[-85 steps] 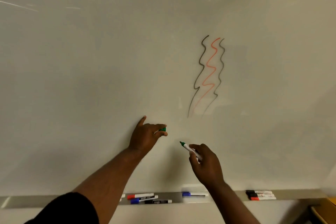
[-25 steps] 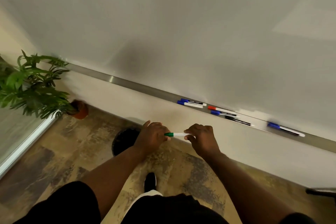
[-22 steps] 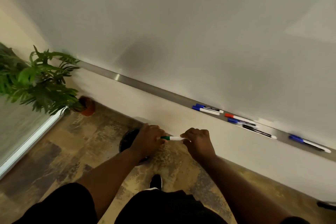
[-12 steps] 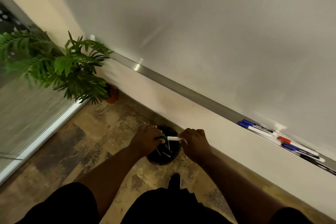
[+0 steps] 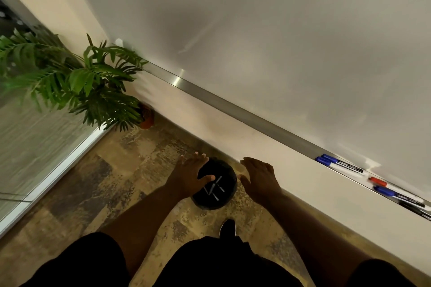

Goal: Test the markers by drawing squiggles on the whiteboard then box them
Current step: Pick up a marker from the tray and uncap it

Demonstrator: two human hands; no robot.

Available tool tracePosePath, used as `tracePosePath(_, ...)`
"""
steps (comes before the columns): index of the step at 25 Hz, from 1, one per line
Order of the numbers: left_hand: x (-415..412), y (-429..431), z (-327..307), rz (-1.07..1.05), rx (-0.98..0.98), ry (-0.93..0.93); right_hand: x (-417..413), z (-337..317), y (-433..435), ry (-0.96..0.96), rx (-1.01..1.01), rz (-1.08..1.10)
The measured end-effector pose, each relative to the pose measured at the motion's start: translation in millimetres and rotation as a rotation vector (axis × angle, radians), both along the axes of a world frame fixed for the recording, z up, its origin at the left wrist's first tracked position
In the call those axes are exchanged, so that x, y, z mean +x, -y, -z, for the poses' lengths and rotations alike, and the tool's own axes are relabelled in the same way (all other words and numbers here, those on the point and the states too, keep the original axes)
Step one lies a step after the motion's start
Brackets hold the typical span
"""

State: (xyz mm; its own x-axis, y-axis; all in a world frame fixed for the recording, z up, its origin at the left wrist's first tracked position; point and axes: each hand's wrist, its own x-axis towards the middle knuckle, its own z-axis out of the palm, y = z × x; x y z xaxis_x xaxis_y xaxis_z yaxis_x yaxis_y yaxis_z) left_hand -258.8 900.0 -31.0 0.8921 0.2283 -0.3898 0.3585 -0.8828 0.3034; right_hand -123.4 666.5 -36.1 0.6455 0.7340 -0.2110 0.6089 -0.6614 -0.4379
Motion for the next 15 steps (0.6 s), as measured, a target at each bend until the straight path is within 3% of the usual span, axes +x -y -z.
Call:
tracePosePath(8,31,51,-13,0.117,-0.023,0.076,-4,-1,47,0.034,0.038,0.084)
tracePosePath(15,52,150,-27,0.235,-0.004,0.105,-16,-11,142,0.055,-0.015,0.153)
